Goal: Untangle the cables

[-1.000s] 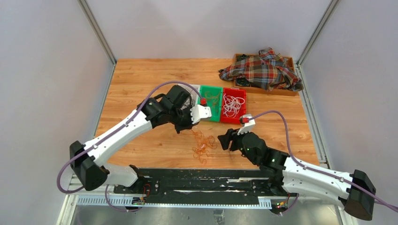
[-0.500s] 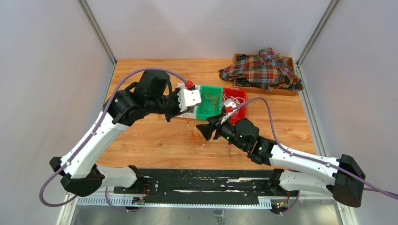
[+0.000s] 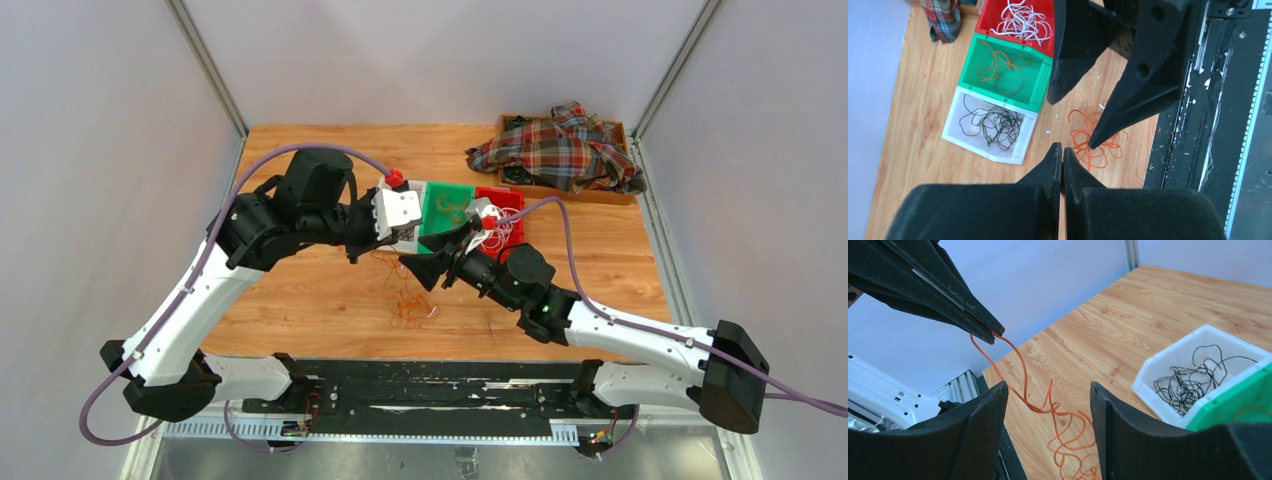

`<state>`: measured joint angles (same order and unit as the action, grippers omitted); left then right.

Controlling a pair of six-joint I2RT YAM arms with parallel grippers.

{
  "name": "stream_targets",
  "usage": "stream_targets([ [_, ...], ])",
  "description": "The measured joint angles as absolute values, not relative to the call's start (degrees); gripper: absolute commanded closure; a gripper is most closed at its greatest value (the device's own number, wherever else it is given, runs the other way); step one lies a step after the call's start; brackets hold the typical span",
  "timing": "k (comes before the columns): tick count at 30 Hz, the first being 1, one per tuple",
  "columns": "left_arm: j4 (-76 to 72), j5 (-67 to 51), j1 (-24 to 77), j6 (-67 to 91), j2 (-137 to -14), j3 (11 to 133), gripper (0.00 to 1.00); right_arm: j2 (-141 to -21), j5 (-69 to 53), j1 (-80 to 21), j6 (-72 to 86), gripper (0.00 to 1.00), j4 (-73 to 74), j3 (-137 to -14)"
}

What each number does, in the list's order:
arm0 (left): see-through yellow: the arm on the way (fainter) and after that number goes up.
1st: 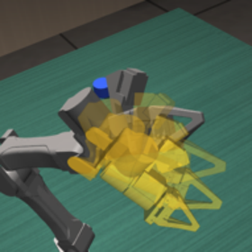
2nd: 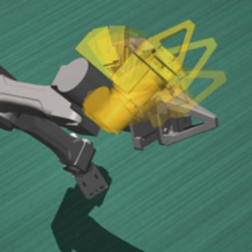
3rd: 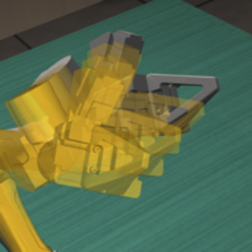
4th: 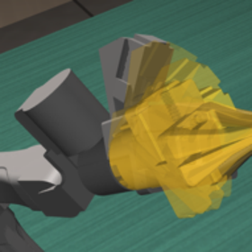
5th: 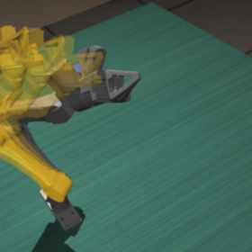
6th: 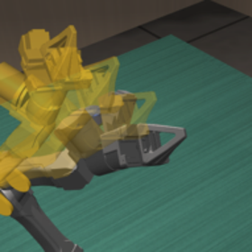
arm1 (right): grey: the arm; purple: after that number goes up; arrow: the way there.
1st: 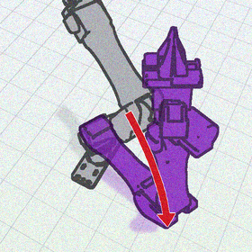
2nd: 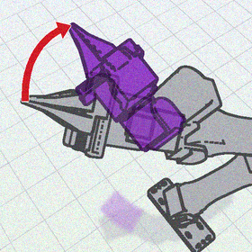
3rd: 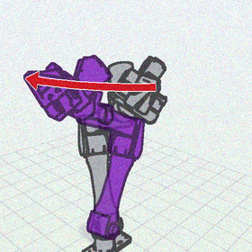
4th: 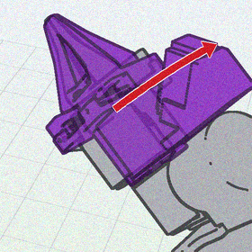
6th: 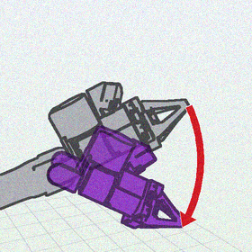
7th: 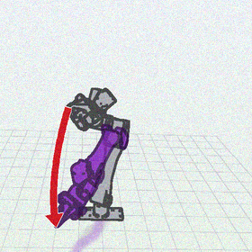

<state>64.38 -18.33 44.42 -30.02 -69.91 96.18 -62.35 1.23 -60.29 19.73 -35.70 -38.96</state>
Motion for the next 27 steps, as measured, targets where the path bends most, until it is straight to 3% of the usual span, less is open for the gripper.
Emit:
stream_targets([
  [15,64.86,-20.99,44.42,-26.96,-70.61,99.18,1.00,-70.76,1.19,-60.29,21.23,0.39,-40.80,-42.70],
  [27,67.18,-26.09,44.45,-23.59,-71.18,108.53,1.00,-79.29,6.00,-60.07,22.68,0.41,-43.97,-42.96],
])
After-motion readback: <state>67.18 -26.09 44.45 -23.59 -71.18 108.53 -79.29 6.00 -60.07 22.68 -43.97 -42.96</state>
